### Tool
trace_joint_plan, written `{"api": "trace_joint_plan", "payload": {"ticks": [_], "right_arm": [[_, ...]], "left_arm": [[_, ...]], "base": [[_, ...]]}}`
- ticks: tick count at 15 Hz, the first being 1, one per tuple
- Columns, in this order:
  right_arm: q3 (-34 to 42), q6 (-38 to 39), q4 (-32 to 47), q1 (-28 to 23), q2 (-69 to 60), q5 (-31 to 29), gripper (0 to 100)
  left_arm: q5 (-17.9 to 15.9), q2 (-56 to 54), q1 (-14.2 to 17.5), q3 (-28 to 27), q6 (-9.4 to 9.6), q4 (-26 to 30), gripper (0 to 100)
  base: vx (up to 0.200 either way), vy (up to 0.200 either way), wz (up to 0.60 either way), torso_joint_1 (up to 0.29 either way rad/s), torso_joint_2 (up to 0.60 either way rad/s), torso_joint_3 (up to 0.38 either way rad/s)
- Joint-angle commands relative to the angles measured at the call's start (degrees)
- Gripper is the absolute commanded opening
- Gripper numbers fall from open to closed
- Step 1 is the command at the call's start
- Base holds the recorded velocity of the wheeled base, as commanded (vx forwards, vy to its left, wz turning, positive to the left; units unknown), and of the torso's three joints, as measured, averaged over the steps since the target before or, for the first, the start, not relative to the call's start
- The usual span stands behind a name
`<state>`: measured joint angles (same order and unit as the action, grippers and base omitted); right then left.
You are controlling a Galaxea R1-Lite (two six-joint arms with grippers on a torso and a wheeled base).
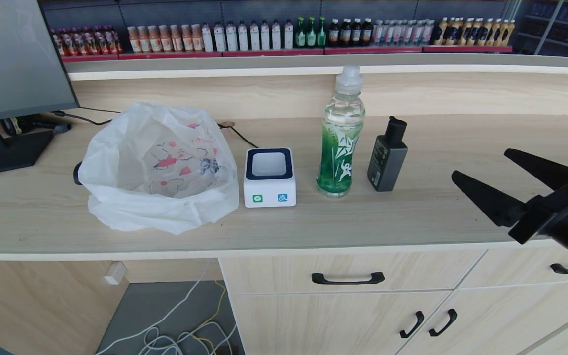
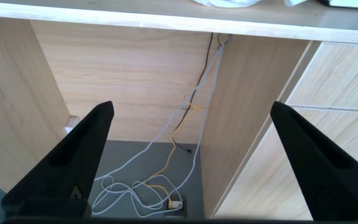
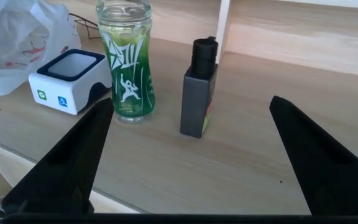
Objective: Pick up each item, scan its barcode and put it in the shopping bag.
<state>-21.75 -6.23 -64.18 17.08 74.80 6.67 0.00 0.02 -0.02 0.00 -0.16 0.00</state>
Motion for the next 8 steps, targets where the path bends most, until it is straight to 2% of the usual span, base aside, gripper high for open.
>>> {"api": "trace_joint_plan", "payload": {"ticks": [1, 8], "right_arm": [[-1.89, -0.10, 0.02, 1.38, 4.48, 0.01, 100], [-4.88, -0.63, -0.06, 3.75, 8.08, 0.01, 100]], "left_arm": [[0.00, -0.02, -0.06, 0.00, -0.02, 0.00, 100], [0.00, -0.02, -0.06, 0.00, -0.02, 0.00, 100]], "base": [[0.000, 0.000, 0.00, 0.000, 0.00, 0.000], [0.000, 0.000, 0.00, 0.000, 0.00, 0.000]]}}
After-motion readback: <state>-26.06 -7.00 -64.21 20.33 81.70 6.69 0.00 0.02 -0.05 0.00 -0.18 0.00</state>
